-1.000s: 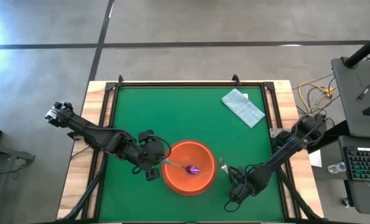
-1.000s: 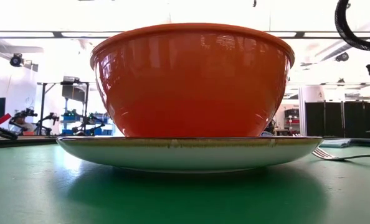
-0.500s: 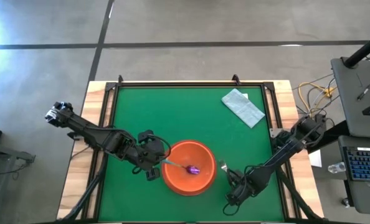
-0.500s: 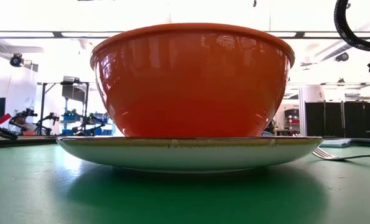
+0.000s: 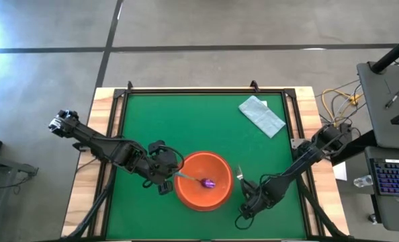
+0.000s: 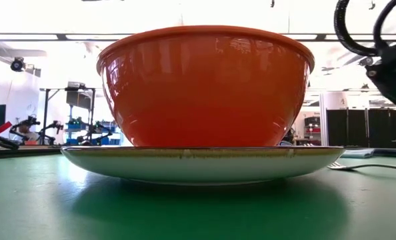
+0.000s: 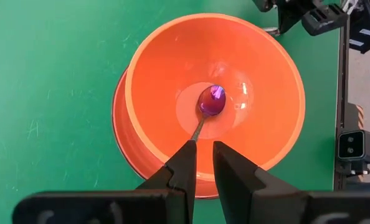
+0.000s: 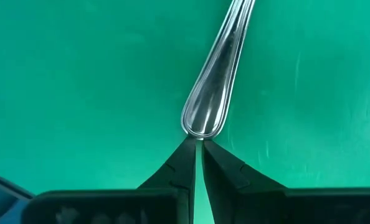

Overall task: Set table place
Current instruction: Move the fork to the right of the orange plate on the table

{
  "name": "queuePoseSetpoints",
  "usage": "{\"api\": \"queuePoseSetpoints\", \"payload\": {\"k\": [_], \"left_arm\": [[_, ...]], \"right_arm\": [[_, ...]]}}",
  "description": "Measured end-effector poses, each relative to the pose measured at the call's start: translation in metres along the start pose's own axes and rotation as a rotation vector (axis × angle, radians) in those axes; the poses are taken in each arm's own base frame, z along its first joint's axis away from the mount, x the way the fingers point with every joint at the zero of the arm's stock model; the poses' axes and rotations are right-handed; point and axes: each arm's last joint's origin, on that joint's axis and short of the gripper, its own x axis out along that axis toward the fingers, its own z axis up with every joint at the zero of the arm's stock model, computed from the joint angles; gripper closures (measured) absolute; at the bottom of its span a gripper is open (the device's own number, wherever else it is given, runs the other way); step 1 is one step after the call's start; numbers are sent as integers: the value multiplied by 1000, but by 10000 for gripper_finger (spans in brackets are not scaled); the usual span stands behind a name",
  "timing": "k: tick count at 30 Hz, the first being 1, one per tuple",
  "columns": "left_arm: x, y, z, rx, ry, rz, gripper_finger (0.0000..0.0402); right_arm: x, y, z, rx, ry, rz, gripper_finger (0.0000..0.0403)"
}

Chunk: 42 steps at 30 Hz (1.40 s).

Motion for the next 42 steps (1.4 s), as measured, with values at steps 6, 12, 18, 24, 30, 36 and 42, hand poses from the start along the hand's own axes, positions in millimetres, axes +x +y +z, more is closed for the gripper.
{"api": "queuePoseSetpoints", "payload": {"k": [6,12,18,24,30,36,42], "left_arm": [[2,1,-2,-18,3,10,362],[5,2,-4,-20,7,23,362],[5,2,-5,-20,10,25,362],[6,2,-5,-22,6,24,362],[6,2,-5,-45,4,22,362],[6,2,-5,-46,4,23,362],[6,0,-3,-30,-12,9,362]], "right_arm": [[-1,2,13,7,-45,21,381],[-3,6,17,-3,-81,47,381],[-4,10,19,0,-116,62,381],[-6,13,23,9,-161,81,381],[-10,18,23,2,-158,99,381],[-12,21,18,-3,-139,107,381],[-33,44,10,-66,-191,202,381]]}}
